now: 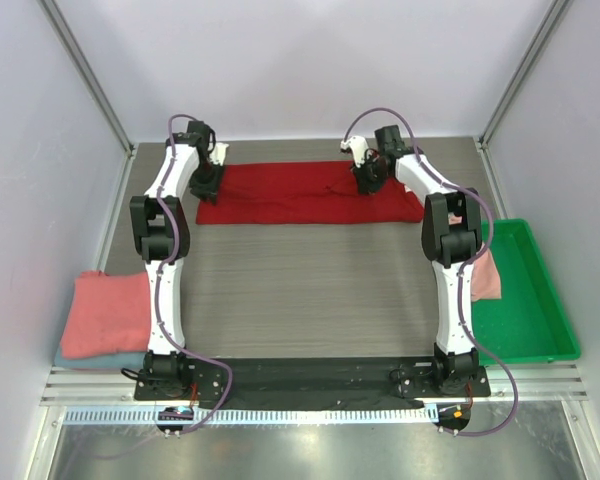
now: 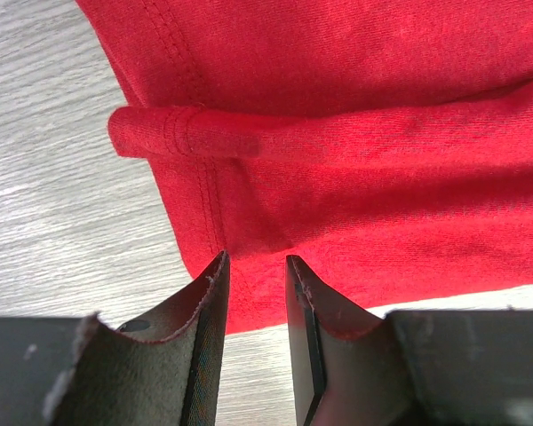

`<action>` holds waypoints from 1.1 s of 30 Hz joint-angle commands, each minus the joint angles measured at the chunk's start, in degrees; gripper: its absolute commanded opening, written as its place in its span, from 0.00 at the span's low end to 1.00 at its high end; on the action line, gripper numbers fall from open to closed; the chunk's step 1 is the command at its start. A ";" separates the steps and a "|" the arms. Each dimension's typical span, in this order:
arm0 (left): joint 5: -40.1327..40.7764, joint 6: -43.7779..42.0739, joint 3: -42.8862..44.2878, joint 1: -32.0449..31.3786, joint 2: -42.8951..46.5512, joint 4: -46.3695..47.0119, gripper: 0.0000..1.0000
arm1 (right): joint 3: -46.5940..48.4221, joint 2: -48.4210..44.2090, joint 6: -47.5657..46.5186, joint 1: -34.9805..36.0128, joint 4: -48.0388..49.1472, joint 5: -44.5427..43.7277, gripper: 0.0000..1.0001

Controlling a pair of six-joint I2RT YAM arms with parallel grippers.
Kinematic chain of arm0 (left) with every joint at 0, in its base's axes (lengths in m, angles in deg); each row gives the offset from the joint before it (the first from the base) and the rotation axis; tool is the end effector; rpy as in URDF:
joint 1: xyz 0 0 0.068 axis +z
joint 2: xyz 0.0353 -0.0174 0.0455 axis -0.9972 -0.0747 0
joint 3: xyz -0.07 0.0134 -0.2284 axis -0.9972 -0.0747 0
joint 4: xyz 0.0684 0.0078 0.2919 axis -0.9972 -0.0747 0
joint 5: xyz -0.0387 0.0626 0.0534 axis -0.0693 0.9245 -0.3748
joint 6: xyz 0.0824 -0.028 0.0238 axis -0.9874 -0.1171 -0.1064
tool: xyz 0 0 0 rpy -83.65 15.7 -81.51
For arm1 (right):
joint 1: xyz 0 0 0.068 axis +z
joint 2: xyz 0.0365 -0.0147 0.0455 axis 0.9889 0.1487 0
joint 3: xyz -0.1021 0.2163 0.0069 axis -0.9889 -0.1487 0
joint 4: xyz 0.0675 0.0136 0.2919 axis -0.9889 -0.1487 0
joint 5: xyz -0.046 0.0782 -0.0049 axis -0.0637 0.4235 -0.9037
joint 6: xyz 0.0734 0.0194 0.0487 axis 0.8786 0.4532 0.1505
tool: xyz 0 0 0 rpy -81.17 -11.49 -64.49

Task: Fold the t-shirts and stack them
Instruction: Fold the tshirt

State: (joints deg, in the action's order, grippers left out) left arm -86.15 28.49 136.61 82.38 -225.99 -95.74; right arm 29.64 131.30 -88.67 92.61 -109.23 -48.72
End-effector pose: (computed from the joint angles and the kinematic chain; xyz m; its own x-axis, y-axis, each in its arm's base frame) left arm 0.5328 -0.0350 0.1168 -0.9305 0.2185 -0.2941 0.2279 0.9737 0.0025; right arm 0.5301 0.1337 0.1012 -0.4643 -0.6278 -0.6247 -0.7679 0.6368 -0.0693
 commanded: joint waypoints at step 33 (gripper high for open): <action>-0.61 -33.88 -23.41 -4.93 14.53 4.82 0.45 | 0.75 -12.36 0.99 4.31 3.50 -7.61 0.48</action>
State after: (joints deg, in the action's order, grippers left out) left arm -88.25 -3.47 110.82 77.22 -210.36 -92.79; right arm 31.00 123.17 -87.14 96.71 -107.07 -55.63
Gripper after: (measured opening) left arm 0.454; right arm 0.480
